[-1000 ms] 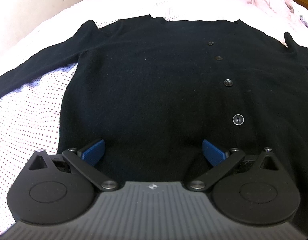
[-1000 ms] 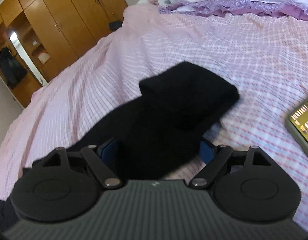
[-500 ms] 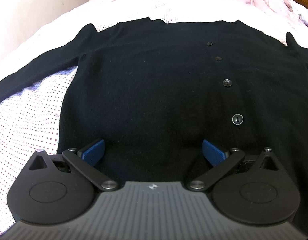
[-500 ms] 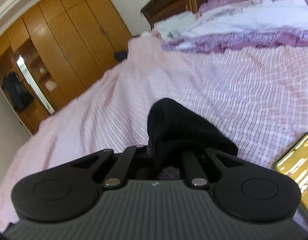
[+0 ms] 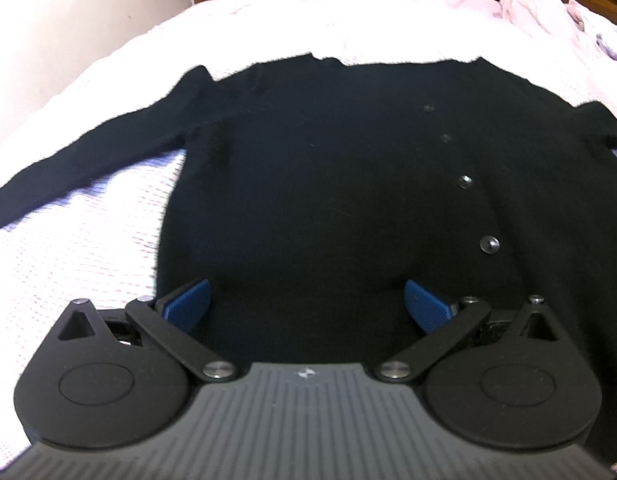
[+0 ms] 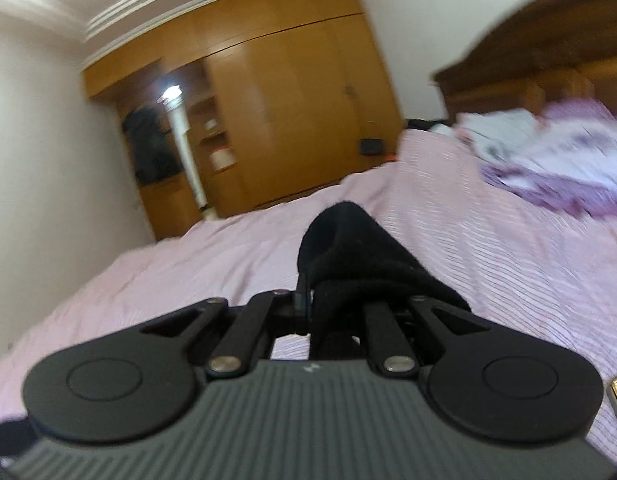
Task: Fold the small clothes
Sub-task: 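Carry the held sleeve across the cardigan body with the right tool, release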
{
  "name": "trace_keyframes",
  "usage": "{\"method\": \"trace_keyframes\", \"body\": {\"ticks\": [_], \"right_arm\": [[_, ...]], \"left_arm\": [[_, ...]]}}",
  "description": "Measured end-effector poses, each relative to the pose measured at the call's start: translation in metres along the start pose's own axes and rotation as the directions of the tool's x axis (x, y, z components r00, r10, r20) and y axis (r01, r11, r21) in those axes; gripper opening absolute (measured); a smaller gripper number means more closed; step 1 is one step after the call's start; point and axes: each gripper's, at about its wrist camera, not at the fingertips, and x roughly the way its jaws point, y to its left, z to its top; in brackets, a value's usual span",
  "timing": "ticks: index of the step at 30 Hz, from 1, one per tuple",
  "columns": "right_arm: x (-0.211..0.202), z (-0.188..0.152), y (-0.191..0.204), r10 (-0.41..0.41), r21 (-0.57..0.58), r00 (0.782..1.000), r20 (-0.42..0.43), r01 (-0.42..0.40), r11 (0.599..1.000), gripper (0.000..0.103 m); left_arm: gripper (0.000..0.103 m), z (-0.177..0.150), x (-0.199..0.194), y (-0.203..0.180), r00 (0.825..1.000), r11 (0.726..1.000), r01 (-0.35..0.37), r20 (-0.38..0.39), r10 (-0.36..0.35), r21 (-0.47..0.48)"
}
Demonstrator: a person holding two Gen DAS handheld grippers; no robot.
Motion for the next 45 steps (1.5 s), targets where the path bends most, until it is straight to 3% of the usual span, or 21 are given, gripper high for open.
{"method": "trace_keyframes", "body": {"ticks": [9, 15, 18, 20, 24, 26, 28, 31, 37, 42, 45], "right_arm": [[0.001, -0.017, 0.1, 0.139, -0.177, 0.99, -0.027, -0.142, 0.974, 0.008], [0.009, -0.049, 0.15, 0.253, -0.167, 0.96, -0.123, -0.272, 0.948, 0.009], [0.019, -0.072, 0.167, 0.303, -0.12, 0.929, -0.212, -0.332, 0.936, 0.009], [0.027, -0.091, 0.178, 0.329, -0.082, 0.897, -0.295, -0.367, 0.927, 0.009], [0.039, -0.135, 0.192, 0.344, -0.001, 0.815, -0.467, -0.39, 0.921, 0.012], [0.042, -0.153, 0.193, 0.328, 0.009, 0.789, -0.52, -0.379, 0.925, 0.019], [0.045, -0.163, 0.198, 0.325, 0.016, 0.777, -0.54, -0.376, 0.926, 0.043], [0.037, -0.168, 0.198, 0.385, 0.05, 0.759, -0.525, -0.424, 0.904, 0.069], [0.017, -0.154, 0.182, 0.378, 0.101, 0.752, -0.54, -0.388, 0.916, 0.07], [-0.023, -0.151, 0.147, 0.28, 0.058, 0.807, -0.52, -0.293, 0.954, 0.07], [-0.041, -0.146, 0.122, 0.194, 0.054, 0.847, -0.494, -0.193, 0.98, 0.07]], "left_arm": [[0.103, 0.007, -0.012, 0.027, 0.998, 0.998, -0.044, 0.035, 0.045, -0.037], [0.103, 0.007, -0.013, 0.04, 0.997, 0.996, -0.064, 0.035, 0.066, -0.064], [0.103, 0.007, -0.012, 0.047, 0.997, 0.995, -0.071, 0.035, 0.074, -0.075], [0.103, 0.006, -0.011, 0.051, 0.996, 0.994, -0.077, 0.032, 0.079, -0.082], [0.103, 0.009, -0.011, 0.057, 0.995, 0.994, -0.088, 0.036, 0.091, -0.066], [0.103, 0.012, -0.012, 0.06, 0.994, 0.994, -0.098, 0.044, 0.1, -0.049], [0.103, 0.016, -0.014, 0.062, 0.994, 0.994, -0.098, 0.05, 0.1, -0.041], [0.103, 0.023, -0.015, 0.063, 0.996, 0.996, -0.075, 0.051, 0.077, -0.045], [0.103, 0.036, -0.018, 0.054, 0.998, 0.999, -0.03, 0.059, 0.033, -0.044], [0.103, 0.049, -0.018, 0.037, 0.997, 1.0, 0.005, 0.075, -0.004, -0.007], [0.103, 0.058, -0.02, 0.02, 0.995, 0.999, 0.044, 0.088, -0.046, 0.022]]}}
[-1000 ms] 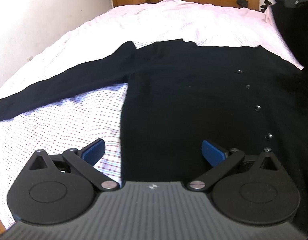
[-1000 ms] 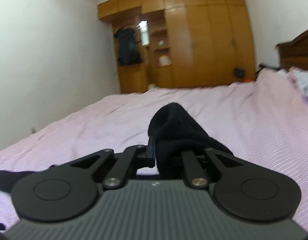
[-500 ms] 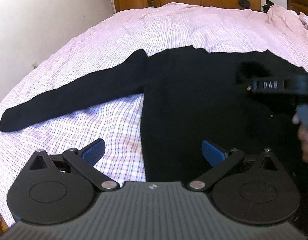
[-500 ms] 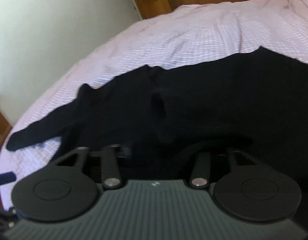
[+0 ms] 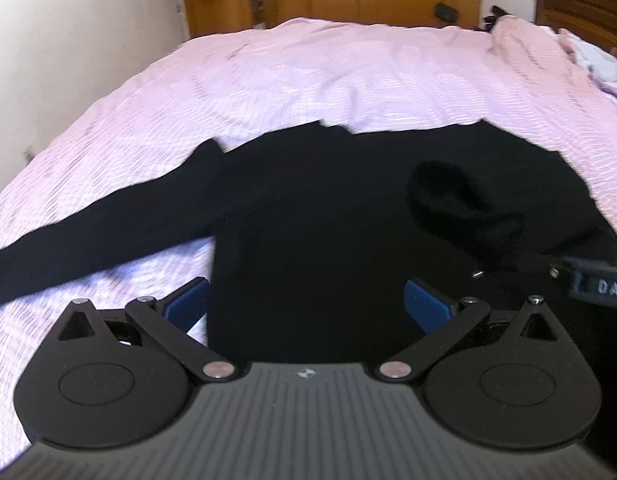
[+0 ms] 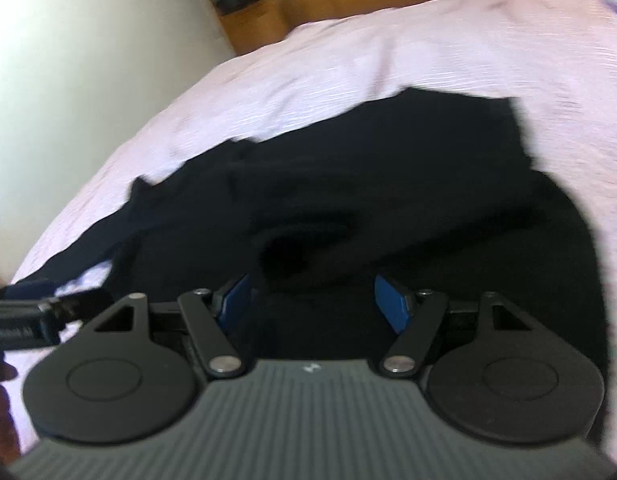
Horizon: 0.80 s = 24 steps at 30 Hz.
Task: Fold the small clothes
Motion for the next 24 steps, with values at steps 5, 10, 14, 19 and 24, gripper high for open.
{"method": "trace_keyframes", "body": {"ticks": [5, 10, 14, 19, 24], "right_arm": [[-0.023, -0.004, -0.03, -0.122, 0.049, 0.99, 0.066, 0.119, 0.992, 0.07], [-0.02, -0.016, -0.042, -0.142, 0.065, 0.987, 0.08, 0.137, 0.988, 0.07], [-0.013, -0.033, -0.04, -0.156, 0.019, 0.982, 0.111, 0.154, 0.988, 0.07], [-0.009, -0.045, -0.033, -0.176, -0.047, 0.972, 0.157, 0.185, 0.982, 0.073], [-0.006, -0.05, -0.035, -0.158, -0.057, 0.971, 0.18, 0.171, 0.984, 0.075]], "left_arm": [[0.103, 0.016, 0.011, -0.032, 0.998, 0.997, 0.069, 0.007, -0.07, 0.039], [0.099, 0.029, 0.024, -0.066, 0.991, 0.987, 0.119, 0.054, -0.125, 0.107], [0.088, 0.036, 0.036, -0.088, 0.988, 0.98, 0.123, 0.077, -0.136, 0.156], [0.062, 0.042, 0.067, -0.102, 0.984, 0.974, 0.163, 0.048, -0.173, 0.16], [0.059, 0.044, 0.095, -0.108, 0.979, 0.974, 0.199, 0.021, -0.202, 0.108]]}}
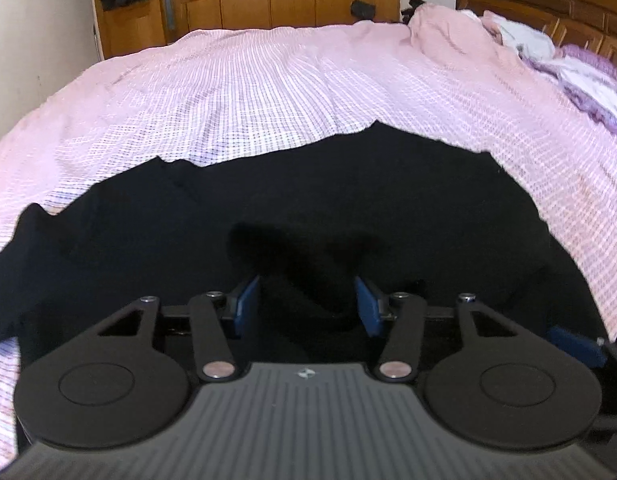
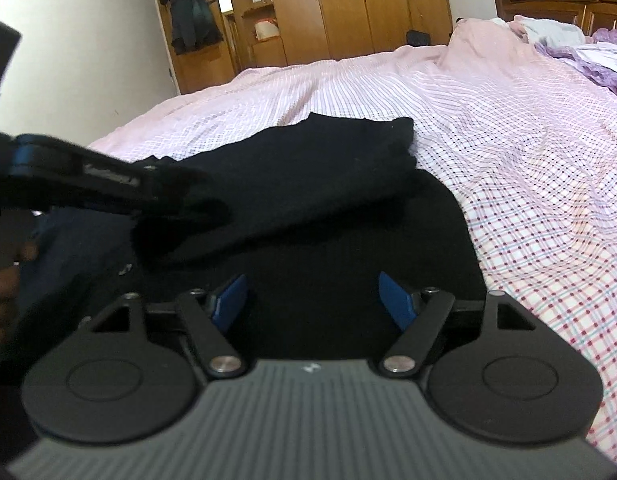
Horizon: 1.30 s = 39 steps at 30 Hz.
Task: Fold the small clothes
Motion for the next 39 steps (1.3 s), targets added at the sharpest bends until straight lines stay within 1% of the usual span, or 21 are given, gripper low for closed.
{"method": "trace_keyframes", "body": {"ticks": [3, 5, 6, 8, 9, 10, 11, 15, 18, 20, 22, 24, 27, 29, 33, 34, 35, 36, 37, 38, 39], "right_arm": [[0.001, -0.002, -0.001, 0.008, 0.004, 1.0, 0.006, -0.008, 1.0, 0.076], [0.001, -0.003, -0.001, 0.008, 0.001, 1.0, 0.01, -0.008, 1.0, 0.076], [0.001, -0.004, 0.0, 0.007, -0.001, 1.0, 0.011, -0.007, 1.0, 0.077], [0.002, -0.004, 0.001, 0.006, -0.005, 1.0, 0.013, -0.006, 1.0, 0.077], [0.002, -0.004, 0.002, 0.006, -0.006, 1.0, 0.014, -0.006, 1.0, 0.077], [0.002, -0.005, 0.002, 0.007, -0.006, 1.0, 0.014, -0.007, 1.0, 0.077], [0.002, -0.005, 0.002, 0.007, -0.005, 1.0, 0.015, -0.007, 1.0, 0.077], [0.001, -0.006, 0.002, 0.009, -0.003, 1.0, 0.016, -0.009, 1.0, 0.078], [0.001, -0.006, 0.003, 0.007, -0.006, 1.0, 0.017, -0.007, 1.0, 0.078], [0.001, -0.006, 0.003, 0.006, -0.006, 1.0, 0.017, -0.006, 1.0, 0.078], [0.001, -0.006, 0.004, 0.004, -0.008, 1.0, 0.017, -0.004, 1.0, 0.078], [0.001, -0.006, 0.005, 0.0, -0.011, 1.0, 0.018, 0.0, 1.0, 0.078], [0.001, -0.007, 0.008, -0.004, -0.014, 1.0, 0.017, 0.004, 1.0, 0.078], [0.001, -0.007, 0.009, -0.006, -0.016, 1.0, 0.017, 0.006, 1.0, 0.078], [0.002, -0.007, 0.011, -0.014, -0.023, 1.0, 0.015, 0.014, 1.0, 0.078], [0.003, -0.007, 0.012, -0.016, -0.025, 1.0, 0.014, 0.016, 1.0, 0.078], [0.003, -0.007, 0.013, -0.018, -0.026, 1.0, 0.013, 0.018, 0.999, 0.078], [0.003, -0.006, 0.013, -0.019, -0.028, 1.0, 0.01, 0.02, 0.999, 0.078], [0.003, -0.006, 0.013, -0.02, -0.028, 1.0, 0.008, 0.02, 0.999, 0.078], [0.003, -0.005, 0.014, -0.02, -0.028, 1.0, 0.005, 0.02, 0.999, 0.078], [0.003, -0.005, 0.014, -0.019, -0.027, 1.0, 0.003, 0.019, 0.999, 0.078]], "left_arm": [[0.061, 0.002, 0.006, 0.0, 0.999, 1.0, 0.028, 0.016, -0.028, -0.013], [0.071, 0.005, 0.01, 0.001, 0.999, 0.999, 0.037, 0.03, -0.037, -0.026], [0.073, 0.006, 0.01, 0.001, 0.998, 0.998, 0.044, 0.035, -0.042, -0.039], [0.073, 0.009, 0.012, 0.003, 0.998, 0.996, 0.057, 0.045, -0.054, -0.065], [0.067, 0.01, 0.014, 0.003, 0.997, 0.996, 0.057, 0.048, -0.054, -0.065], [0.036, 0.011, 0.014, 0.004, 0.997, 0.997, 0.054, 0.05, -0.051, -0.058], [0.016, 0.012, 0.013, 0.006, 0.998, 0.997, 0.048, 0.049, -0.046, -0.053], [0.013, 0.016, -0.007, 0.029, 0.995, 0.994, 0.041, 0.093, -0.032, -0.1], [0.012, 0.016, -0.026, 0.051, 0.991, 0.994, -0.04, 0.124, 0.052, -0.099], [0.012, 0.014, -0.036, 0.07, 0.987, 0.99, -0.092, 0.124, 0.105, -0.104], [0.012, 0.009, -0.043, 0.091, 0.981, 0.984, -0.145, 0.113, 0.157, -0.107], [0.013, 0.003, -0.047, 0.111, 0.978, 0.977, -0.176, 0.092, 0.187, -0.118], [0.013, -0.012, -0.05, 0.138, 0.984, 0.976, -0.17, 0.031, 0.176, -0.139], [0.013, -0.023, -0.052, 0.147, 0.983, 0.974, -0.184, 0.001, 0.185, -0.132], [0.015, -0.042, -0.051, 0.153, 0.979, 0.975, -0.199, -0.051, 0.195, -0.099], [0.023, -0.044, -0.052, 0.154, 0.98, 0.976, -0.197, -0.056, 0.192, -0.095], [0.038, -0.045, -0.054, 0.156, 0.979, 0.975, -0.199, -0.057, 0.194, -0.097], [0.047, -0.046, -0.057, 0.157, 0.979, 0.974, -0.201, -0.053, 0.196, -0.103], [0.062, -0.045, -0.059, 0.157, 0.979, 0.973, -0.202, -0.042, 0.199, -0.113], [0.069, -0.044, -0.064, 0.159, 0.98, 0.972, -0.2, -0.025, 0.199, -0.127], [0.07, -0.043, -0.068, 0.161, 0.981, 0.972, -0.192, -0.005, 0.193, -0.139]]}}
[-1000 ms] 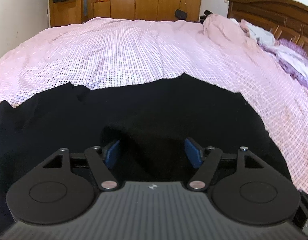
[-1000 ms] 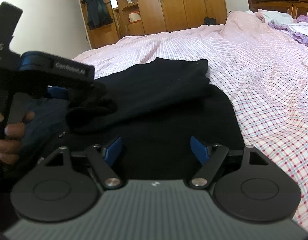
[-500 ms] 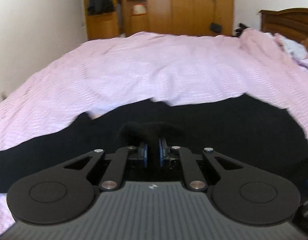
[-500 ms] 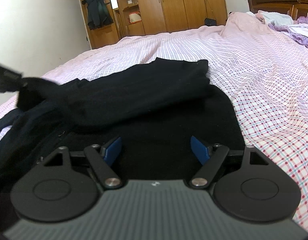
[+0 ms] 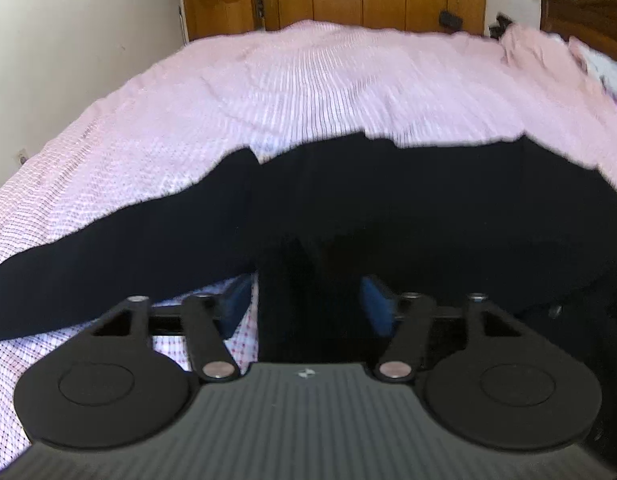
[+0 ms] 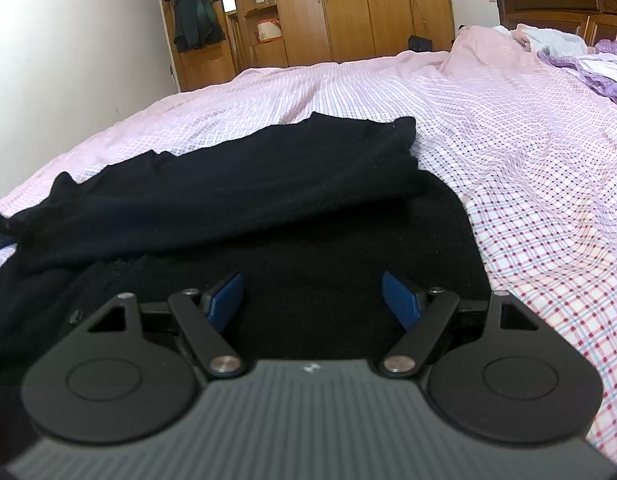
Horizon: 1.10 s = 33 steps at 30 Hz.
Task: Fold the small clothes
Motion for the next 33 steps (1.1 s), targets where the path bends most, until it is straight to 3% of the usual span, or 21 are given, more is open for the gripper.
{"method": "trace_keyframes", "body": {"ticks": [4, 7, 10, 12, 17, 24, 26, 29, 33], "right_arm": [[0.0, 0.001, 0.0, -0.002, 0.001, 1.0, -0.001, 0.002, 1.0, 0.078], [-0.002, 0.003, 0.0, -0.002, 0.006, 1.0, -0.008, 0.002, 1.0, 0.078], [-0.002, 0.008, -0.001, 0.009, 0.012, 1.0, -0.024, -0.009, 1.0, 0.078], [-0.001, 0.007, -0.003, 0.015, 0.018, 1.0, -0.025, -0.015, 1.0, 0.078], [0.002, 0.005, -0.001, 0.005, 0.0, 1.0, -0.021, -0.005, 1.0, 0.078], [-0.001, 0.007, -0.001, 0.012, 0.012, 1.0, -0.027, -0.011, 1.0, 0.078], [-0.005, 0.014, -0.002, 0.023, 0.026, 0.999, -0.049, -0.022, 0.999, 0.078], [-0.015, 0.037, -0.008, 0.107, 0.048, 0.993, -0.041, -0.105, 0.993, 0.078], [-0.014, 0.087, -0.017, 0.119, -0.064, 0.992, 0.038, -0.117, 0.991, 0.078]], "left_arm": [[0.071, 0.012, -0.005, 0.002, 0.999, 0.999, 0.037, 0.023, -0.036, -0.039], [0.07, 0.018, 0.016, 0.005, 0.999, 0.997, 0.039, 0.004, -0.038, -0.071], [0.058, 0.019, 0.037, 0.005, 0.999, 0.996, 0.014, -0.034, -0.017, -0.085], [0.058, 0.018, 0.048, 0.002, 0.999, 0.998, -0.005, -0.047, 0.002, -0.069], [0.064, 0.014, 0.049, -0.004, 0.998, 0.997, -0.062, -0.035, 0.06, -0.056], [0.074, 0.007, 0.051, 0.001, 0.997, 0.991, -0.048, -0.066, 0.04, -0.128], [0.076, 0.005, 0.055, -0.002, 0.997, 0.993, -0.029, -0.081, 0.02, -0.117], [0.076, 0.005, 0.059, -0.007, 0.997, 0.994, -0.021, -0.072, 0.014, -0.106], [0.07, 0.007, 0.063, -0.011, 0.998, 0.992, -0.006, -0.066, -0.002, -0.123]]}}
